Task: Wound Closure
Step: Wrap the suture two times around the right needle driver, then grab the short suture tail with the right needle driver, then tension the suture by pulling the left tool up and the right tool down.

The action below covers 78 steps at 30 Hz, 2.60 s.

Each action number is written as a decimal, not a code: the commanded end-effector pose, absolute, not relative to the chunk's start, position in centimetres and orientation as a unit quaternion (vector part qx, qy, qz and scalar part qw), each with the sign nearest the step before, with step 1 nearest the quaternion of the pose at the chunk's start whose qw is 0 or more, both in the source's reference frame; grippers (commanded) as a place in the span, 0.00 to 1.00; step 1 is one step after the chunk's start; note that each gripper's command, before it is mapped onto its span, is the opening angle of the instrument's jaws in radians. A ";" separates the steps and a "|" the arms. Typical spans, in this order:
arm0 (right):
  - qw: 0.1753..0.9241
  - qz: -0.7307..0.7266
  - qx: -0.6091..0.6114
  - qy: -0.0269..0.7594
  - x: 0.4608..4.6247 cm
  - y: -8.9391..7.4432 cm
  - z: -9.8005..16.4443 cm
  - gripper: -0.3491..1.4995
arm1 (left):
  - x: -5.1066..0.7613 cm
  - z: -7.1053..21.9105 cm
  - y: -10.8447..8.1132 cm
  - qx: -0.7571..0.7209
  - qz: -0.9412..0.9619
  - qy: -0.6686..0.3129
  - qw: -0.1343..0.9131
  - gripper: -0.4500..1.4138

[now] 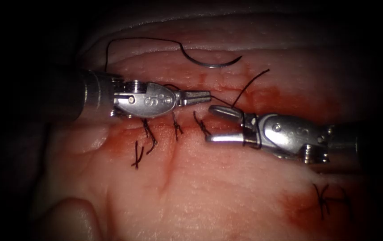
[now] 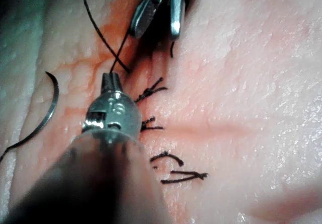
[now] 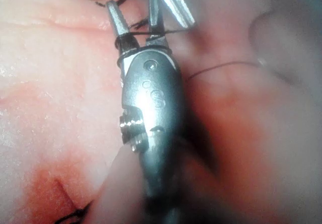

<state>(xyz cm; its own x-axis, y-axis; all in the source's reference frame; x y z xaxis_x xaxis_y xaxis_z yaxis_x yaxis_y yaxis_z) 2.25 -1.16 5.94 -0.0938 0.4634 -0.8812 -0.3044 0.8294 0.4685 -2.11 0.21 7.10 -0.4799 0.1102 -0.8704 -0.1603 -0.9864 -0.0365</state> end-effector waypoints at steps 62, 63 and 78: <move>0.562 0.605 0.050 0.562 2.06 -1.2 6.5 0.00 | -2.50 6.6 0.2 -0.513 0.855 0.014 0.076 0.00; 0.567 0.600 0.043 0.563 2.07 -1.2 6.5 0.00 | -2.49 6.6 0.2 -0.511 0.856 0.014 0.078 0.00; 0.636 0.559 -0.073 0.527 2.08 -1.7 6.3 0.00 | -2.23 6.9 0.9 -0.479 0.870 0.021 0.117 0.00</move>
<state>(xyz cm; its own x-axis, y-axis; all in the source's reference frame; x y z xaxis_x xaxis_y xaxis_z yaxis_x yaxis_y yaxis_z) 2.03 -1.68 6.29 -0.1750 0.6332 -0.7539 -0.7956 0.3601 0.4872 -2.17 0.96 6.84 -0.5156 0.1882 -0.8359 -0.2268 -0.9708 -0.0786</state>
